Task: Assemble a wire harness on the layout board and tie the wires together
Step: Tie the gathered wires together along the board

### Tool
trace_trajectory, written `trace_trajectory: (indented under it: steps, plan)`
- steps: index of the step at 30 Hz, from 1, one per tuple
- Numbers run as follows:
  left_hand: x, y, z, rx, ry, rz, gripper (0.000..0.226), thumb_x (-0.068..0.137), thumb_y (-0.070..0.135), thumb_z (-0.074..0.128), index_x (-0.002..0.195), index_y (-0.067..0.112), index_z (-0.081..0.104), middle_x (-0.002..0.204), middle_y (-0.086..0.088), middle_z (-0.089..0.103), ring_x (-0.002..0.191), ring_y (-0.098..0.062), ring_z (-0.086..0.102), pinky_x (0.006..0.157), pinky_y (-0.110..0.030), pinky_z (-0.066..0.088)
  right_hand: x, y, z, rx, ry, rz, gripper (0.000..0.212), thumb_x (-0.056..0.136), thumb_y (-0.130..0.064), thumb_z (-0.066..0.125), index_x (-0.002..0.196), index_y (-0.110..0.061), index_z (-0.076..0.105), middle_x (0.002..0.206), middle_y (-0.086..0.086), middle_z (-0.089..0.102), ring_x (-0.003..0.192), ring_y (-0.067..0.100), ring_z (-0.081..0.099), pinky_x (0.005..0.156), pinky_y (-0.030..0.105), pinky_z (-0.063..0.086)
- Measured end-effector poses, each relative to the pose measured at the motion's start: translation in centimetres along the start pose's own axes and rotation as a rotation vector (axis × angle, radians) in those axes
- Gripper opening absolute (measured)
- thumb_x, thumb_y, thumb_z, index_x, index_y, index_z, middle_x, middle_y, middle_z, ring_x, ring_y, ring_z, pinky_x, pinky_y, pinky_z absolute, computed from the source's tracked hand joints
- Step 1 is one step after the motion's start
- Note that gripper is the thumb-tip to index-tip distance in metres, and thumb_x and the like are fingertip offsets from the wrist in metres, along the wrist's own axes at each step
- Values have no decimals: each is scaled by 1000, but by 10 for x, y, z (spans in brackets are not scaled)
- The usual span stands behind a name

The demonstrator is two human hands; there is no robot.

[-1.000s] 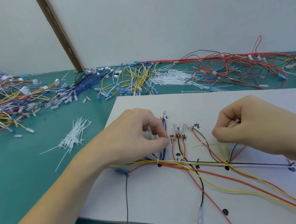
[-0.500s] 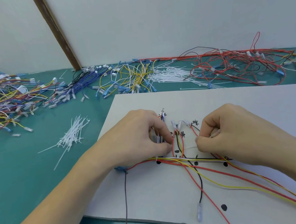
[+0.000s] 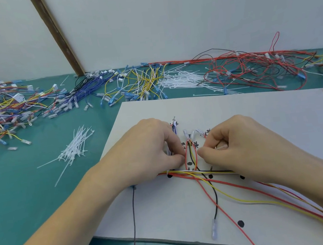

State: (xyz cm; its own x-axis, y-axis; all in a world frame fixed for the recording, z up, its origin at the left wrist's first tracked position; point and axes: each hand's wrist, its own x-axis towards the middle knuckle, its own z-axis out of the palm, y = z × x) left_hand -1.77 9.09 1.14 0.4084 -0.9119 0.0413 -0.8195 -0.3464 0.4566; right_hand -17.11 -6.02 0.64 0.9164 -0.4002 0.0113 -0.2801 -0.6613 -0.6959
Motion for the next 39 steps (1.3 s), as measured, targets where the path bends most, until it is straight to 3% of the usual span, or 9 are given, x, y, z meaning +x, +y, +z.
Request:
trace_trajectory:
  steps: [9,13,18,22,26,28,32,36,39]
  plan:
    - [-3,2,2,190,-113,106,8,93,39,63,88,34,63,94,14,53,92,-1,40,80,-23,37,-1,6,-1,26,-14,-79,18,86,-28,77,68,-24,75,51,-11,59,45,3,45,48,14,37]
    - [-3,0,-3,178,-143,113,8,95,38,59,91,32,62,93,15,54,92,-2,42,83,-23,38,-3,5,-2,45,25,-107,12,82,-22,81,72,-30,78,62,-14,67,51,1,54,53,12,42]
    - [-4,-2,-5,168,-116,136,8,93,40,54,89,34,57,86,18,56,90,-3,46,78,-26,40,-3,6,-5,56,-18,-144,10,86,-19,80,83,-29,80,61,-6,60,45,0,48,50,10,37]
    - [-3,-2,-5,71,-79,164,4,95,31,62,92,31,64,81,16,63,87,-4,56,71,-19,42,-1,8,-5,37,-33,-163,10,90,-23,78,88,-32,82,69,-8,62,55,-1,53,56,12,38]
    - [-1,-3,-9,-126,-30,164,6,92,22,76,91,28,77,70,16,65,64,4,58,60,-8,39,0,9,-3,35,-46,-164,12,89,-22,79,90,-34,83,78,-18,65,78,8,59,64,14,40]
    - [0,-5,-10,-196,-36,152,7,90,18,79,91,25,80,66,21,65,61,6,57,58,-5,38,0,10,-2,37,-41,-166,13,88,-20,80,90,-33,83,76,-17,68,75,5,60,64,13,41]
    - [0,-8,-11,-272,-58,127,11,89,14,80,91,24,82,66,24,66,55,6,55,55,-5,37,-1,11,-2,77,-15,-152,12,87,-20,81,93,-30,83,62,-13,62,51,-3,53,54,8,38]
    - [1,-9,-9,-345,-71,100,10,88,13,81,90,23,84,68,20,71,51,7,53,52,-3,36,-1,11,-3,128,-21,-135,12,85,-20,83,88,-31,82,66,-16,67,51,-2,54,53,8,39]
    - [3,-8,-6,-367,-56,84,11,87,14,83,92,23,83,72,17,74,56,7,57,58,-6,41,1,13,-2,189,-6,-125,12,84,-17,84,82,-27,80,64,-17,69,48,-1,55,49,7,38]
